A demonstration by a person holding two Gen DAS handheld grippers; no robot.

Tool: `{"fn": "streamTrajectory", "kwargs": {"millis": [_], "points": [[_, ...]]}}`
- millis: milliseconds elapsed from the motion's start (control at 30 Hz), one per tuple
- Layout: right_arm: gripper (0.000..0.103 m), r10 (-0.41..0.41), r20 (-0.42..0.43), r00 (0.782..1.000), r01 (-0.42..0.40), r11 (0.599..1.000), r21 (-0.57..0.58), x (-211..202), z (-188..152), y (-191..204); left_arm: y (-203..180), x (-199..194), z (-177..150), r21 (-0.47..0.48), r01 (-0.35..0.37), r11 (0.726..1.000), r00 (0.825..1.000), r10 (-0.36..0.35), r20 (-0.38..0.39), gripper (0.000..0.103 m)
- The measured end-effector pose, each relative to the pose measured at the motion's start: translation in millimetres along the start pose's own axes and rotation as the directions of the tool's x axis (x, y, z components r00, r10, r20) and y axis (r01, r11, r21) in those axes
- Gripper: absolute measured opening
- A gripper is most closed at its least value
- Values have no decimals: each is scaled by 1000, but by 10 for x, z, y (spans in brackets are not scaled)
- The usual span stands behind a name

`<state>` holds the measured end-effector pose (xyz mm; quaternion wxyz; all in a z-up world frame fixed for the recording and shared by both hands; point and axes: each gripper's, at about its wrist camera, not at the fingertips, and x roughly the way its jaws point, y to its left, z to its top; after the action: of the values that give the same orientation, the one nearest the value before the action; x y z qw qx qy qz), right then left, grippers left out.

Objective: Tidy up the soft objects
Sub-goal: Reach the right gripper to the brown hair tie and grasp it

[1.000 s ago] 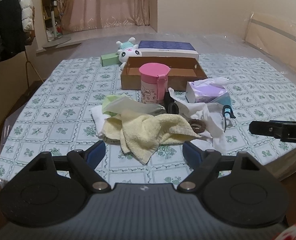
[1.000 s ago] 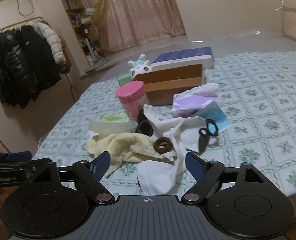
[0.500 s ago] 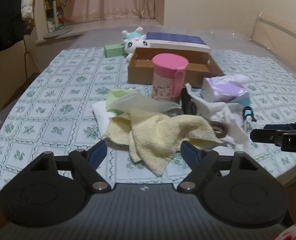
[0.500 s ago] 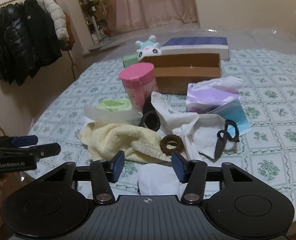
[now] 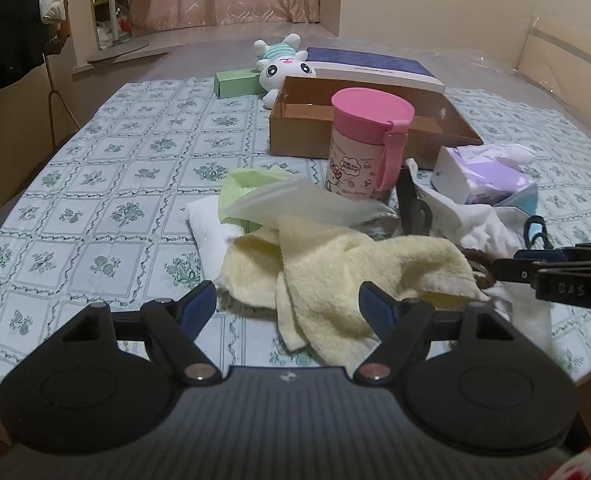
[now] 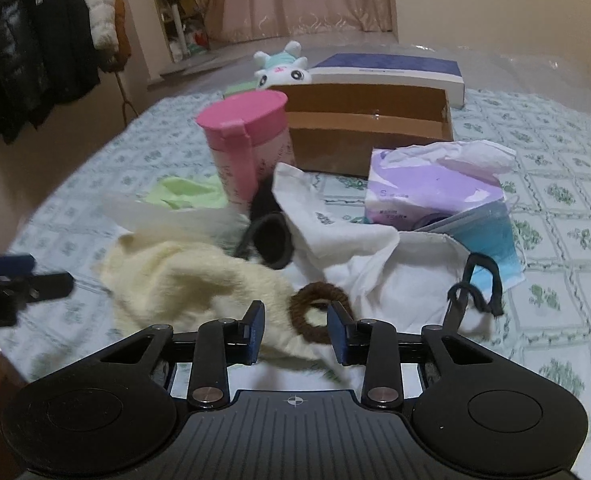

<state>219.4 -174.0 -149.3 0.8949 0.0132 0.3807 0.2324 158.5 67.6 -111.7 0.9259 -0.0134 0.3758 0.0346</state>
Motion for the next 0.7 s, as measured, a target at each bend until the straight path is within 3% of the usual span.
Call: {"fn": "streamTrajectory", "kwargs": {"millis": [267, 500, 700], "points": [[37, -44, -42, 998, 42, 998, -47, 328, 11, -184, 9, 235, 35, -1, -7, 1000, 1000, 7, -9, 77], [40, 32, -77, 997, -35, 998, -43, 454, -18, -234, 22, 318, 30, -1, -12, 1000, 1000, 12, -21, 77], [40, 36, -88, 995, -41, 997, -63, 522, -60, -204, 40, 366, 46, 3, -14, 1000, 1000, 14, -25, 77]]}}
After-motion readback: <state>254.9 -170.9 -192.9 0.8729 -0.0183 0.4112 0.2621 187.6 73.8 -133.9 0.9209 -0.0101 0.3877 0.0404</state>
